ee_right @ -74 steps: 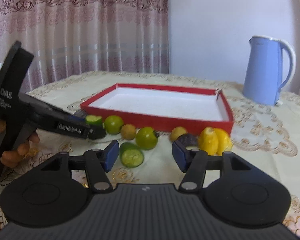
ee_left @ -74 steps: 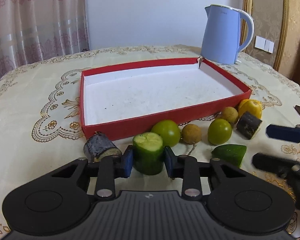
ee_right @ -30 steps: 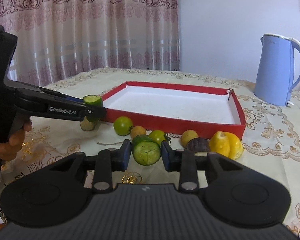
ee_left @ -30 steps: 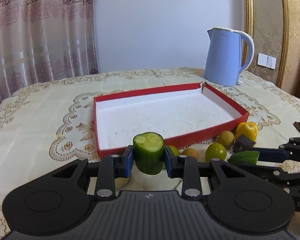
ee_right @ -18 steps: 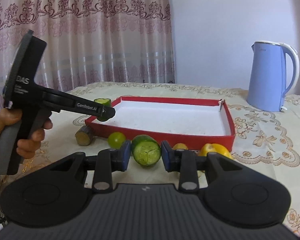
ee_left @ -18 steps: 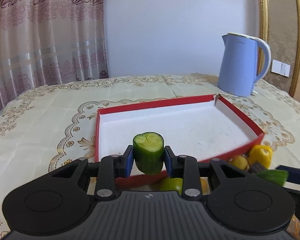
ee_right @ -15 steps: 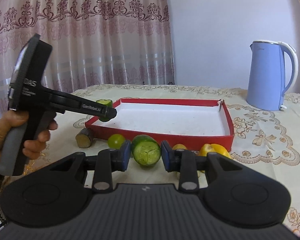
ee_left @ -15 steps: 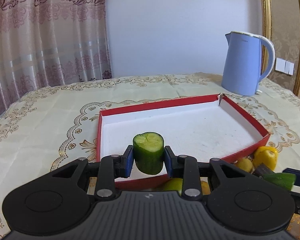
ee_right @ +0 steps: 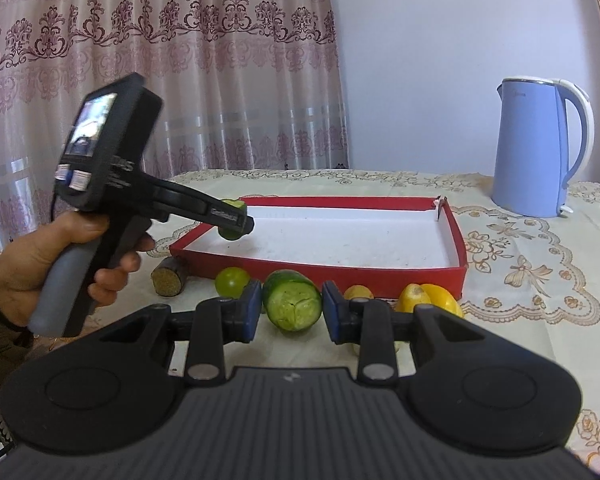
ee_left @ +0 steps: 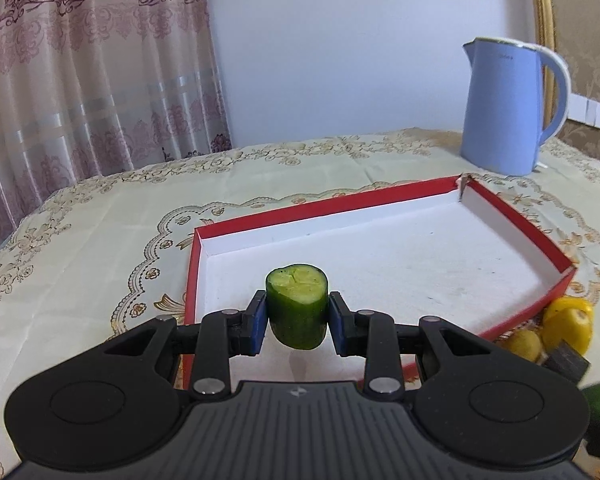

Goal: Organize fruits
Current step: 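Carry the cucumber chunk over the red tray with the left tool, then lower the cucumber chunk into the tray and open the left tool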

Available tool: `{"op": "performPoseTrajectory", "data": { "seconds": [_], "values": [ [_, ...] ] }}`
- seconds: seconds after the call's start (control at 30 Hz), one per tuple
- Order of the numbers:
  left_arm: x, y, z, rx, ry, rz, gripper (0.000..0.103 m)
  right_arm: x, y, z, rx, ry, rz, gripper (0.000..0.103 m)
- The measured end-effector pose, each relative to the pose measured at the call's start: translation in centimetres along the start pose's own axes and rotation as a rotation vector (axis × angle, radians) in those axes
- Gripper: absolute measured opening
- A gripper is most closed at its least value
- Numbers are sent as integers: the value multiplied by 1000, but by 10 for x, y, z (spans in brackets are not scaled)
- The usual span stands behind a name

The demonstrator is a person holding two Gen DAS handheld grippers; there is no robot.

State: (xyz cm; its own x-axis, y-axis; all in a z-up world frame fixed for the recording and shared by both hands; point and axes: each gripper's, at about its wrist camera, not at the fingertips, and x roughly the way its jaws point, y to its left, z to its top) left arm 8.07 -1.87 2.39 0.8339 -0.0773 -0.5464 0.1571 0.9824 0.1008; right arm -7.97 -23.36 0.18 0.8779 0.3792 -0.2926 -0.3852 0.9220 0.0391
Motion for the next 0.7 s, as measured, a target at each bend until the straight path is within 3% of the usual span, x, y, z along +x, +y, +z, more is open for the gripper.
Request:
{"op": "performPoseTrajectory", "data": {
  "seconds": [0.47,0.7],
  "values": [
    [66,3,24,-47,105,54,31,-4,-2,-3,14,7,-10,31],
    [81,6,33,-45,122,101,31,-5,-1,-4,10,9,-20,31]
  ]
}}
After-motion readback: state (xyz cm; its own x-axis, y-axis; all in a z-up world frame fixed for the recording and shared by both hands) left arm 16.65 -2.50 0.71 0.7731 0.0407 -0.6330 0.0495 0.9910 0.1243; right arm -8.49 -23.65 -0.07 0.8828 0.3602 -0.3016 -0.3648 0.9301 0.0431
